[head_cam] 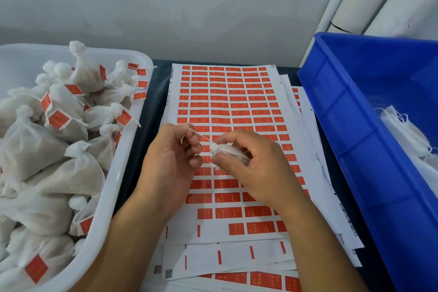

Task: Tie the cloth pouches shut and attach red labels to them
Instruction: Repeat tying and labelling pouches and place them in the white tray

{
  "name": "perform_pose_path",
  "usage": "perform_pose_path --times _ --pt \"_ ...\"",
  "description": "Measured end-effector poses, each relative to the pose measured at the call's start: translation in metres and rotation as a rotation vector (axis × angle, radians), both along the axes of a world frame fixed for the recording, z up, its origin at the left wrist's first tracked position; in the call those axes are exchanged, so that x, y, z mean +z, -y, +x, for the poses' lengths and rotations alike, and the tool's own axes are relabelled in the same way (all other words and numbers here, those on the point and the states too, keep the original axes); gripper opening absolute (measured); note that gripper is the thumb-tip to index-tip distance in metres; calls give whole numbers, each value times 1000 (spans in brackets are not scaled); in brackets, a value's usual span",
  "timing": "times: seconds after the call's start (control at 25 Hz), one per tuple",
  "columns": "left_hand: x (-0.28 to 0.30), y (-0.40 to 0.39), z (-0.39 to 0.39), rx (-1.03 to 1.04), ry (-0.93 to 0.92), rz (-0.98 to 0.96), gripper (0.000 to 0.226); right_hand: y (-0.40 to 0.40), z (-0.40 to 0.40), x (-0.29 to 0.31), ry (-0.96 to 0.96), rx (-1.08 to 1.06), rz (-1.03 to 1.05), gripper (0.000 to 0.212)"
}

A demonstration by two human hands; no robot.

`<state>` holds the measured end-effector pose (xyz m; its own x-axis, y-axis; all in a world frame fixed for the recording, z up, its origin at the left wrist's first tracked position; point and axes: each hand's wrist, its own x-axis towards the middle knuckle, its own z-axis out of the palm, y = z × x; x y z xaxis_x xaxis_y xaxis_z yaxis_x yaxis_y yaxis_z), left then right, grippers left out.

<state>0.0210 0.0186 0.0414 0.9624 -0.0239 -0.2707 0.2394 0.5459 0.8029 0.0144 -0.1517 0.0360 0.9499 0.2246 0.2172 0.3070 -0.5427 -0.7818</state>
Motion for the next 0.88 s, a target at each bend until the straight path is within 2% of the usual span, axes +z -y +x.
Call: perform_pose_path --times 0.12,0.36,0.48,0.6,0.72,0.8,0.88 --pt "-2 1 1 45 -79 79 26 0 1 -3 -21 -46 -19 18" --pt "-2 3 2 146 -106 393 27 -1 5 -7 -8 -92 -51 14" --pt "-6 2 3 120 -34 743 29 1 7 -11 30 -165 -124 18" --pt "-7 -6 1 62 76 1014 9 2 8 -12 24 -270 -65 16" --pt "-13 -17 -8 -14 184 1454 41 1 9 -13 83 -375 -92 19" --pt "-14 -20 -24 -20 183 1579 49 2 10 -14 100 -423 -134 21" --pt "-20 -24 -45 -7 183 1616 52 3 11 -17 56 -453 -149 23"
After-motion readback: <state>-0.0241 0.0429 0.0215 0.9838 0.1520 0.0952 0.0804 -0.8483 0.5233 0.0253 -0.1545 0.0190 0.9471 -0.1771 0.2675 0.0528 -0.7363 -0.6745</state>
